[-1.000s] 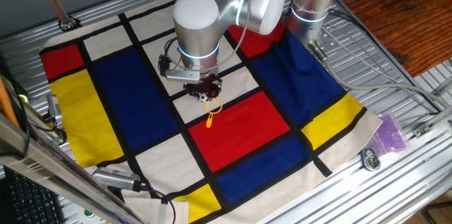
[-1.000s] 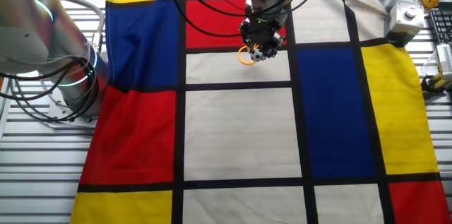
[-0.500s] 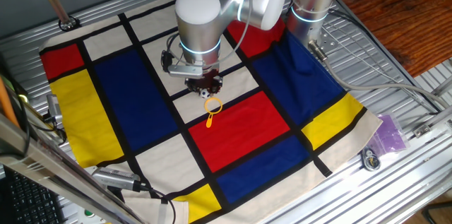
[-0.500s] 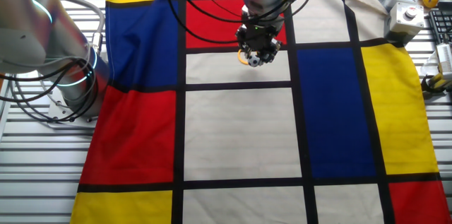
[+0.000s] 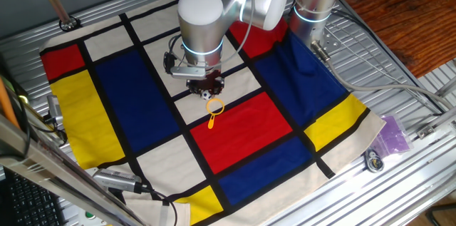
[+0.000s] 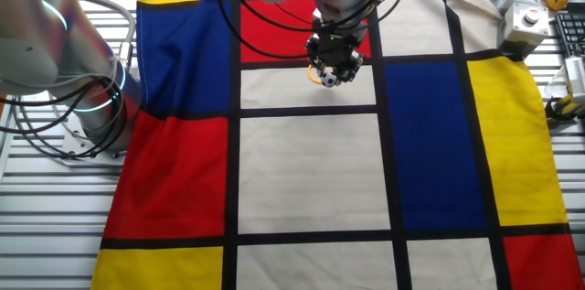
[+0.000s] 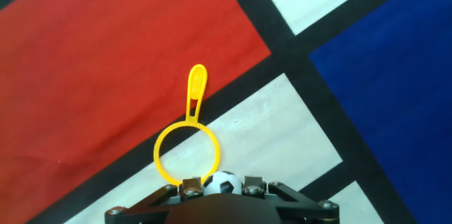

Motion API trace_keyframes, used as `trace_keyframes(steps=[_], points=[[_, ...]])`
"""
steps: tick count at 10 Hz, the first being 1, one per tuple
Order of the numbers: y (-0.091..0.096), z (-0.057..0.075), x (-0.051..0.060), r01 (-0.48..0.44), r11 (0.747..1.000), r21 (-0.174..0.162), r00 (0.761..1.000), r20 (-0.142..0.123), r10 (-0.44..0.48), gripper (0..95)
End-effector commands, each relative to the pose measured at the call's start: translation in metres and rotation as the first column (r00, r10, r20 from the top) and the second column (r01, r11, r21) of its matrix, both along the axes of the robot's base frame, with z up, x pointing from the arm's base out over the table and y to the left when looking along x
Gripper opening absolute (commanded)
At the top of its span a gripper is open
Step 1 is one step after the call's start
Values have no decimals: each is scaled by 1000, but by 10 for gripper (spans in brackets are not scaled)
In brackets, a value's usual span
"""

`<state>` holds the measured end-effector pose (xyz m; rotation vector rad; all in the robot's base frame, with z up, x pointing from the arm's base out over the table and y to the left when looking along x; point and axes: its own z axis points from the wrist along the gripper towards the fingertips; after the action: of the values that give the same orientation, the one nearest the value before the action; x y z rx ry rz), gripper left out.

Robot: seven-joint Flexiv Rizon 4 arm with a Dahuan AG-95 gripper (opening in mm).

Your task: Remove the bubble ring from the ball

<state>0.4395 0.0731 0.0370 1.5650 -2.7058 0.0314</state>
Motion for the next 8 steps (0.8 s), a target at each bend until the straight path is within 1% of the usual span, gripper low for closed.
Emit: trace_keyframes(steps=[1,2,6,8], points=[[1,-1,1,-3,1000,1,1000,2,3,190],[1,-1,1,-7,1000,2,1000,4,7,380],[1,-1,1,-14,1000,2,1000,6,14,380],[1,-1,1,-2,1000,1,1000,0,2,380]])
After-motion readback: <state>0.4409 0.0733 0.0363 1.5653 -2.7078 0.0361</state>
